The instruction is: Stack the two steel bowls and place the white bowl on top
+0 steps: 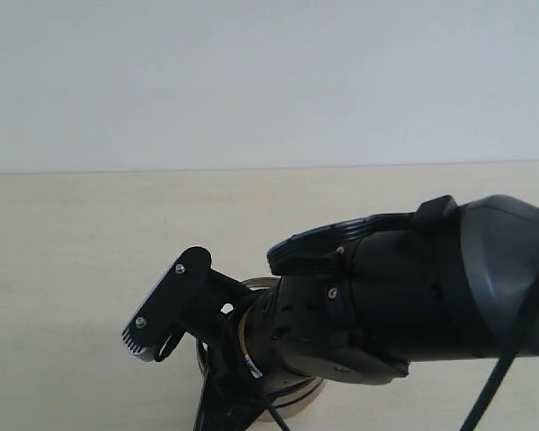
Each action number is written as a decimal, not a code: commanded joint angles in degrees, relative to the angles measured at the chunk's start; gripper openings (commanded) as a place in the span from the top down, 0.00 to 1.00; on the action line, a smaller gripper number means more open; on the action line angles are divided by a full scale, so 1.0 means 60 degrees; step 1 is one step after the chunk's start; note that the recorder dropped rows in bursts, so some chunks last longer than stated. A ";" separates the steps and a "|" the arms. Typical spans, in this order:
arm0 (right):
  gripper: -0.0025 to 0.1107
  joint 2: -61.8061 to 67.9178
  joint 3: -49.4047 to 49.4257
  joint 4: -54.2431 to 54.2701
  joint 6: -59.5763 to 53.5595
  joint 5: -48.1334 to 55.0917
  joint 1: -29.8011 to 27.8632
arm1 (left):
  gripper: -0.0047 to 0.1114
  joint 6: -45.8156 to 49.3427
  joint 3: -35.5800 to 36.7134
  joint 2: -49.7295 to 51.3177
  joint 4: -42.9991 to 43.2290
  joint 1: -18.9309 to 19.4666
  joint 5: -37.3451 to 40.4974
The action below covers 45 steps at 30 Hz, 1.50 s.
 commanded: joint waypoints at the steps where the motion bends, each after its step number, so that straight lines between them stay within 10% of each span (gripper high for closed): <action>1: 0.98 -0.0135 -0.0053 -0.0016 0.0166 0.0114 -0.0022 | 0.93 -0.0045 0.0029 -0.0029 0.0000 -0.0048 -0.0066; 11: 0.56 -0.0215 -0.0053 -0.0033 0.0228 0.0110 -0.0022 | 0.93 -0.0045 0.0029 -0.0029 0.0000 -0.0048 -0.0066; 24: 0.57 -0.1682 -0.0053 -0.0087 0.0842 0.0247 -0.0202 | 0.93 -0.0045 0.0029 -0.0029 0.0000 -0.0048 -0.0066; 31: 0.98 -0.1646 -0.0034 0.0397 0.1212 0.0571 -0.0202 | 0.93 -0.0045 0.0029 -0.0029 0.0000 -0.0048 -0.0066; 45: 0.98 -0.1626 0.1131 0.1338 0.1212 -0.0658 0.0466 | 0.93 -0.0045 0.0029 -0.0029 0.0000 -0.0048 -0.0066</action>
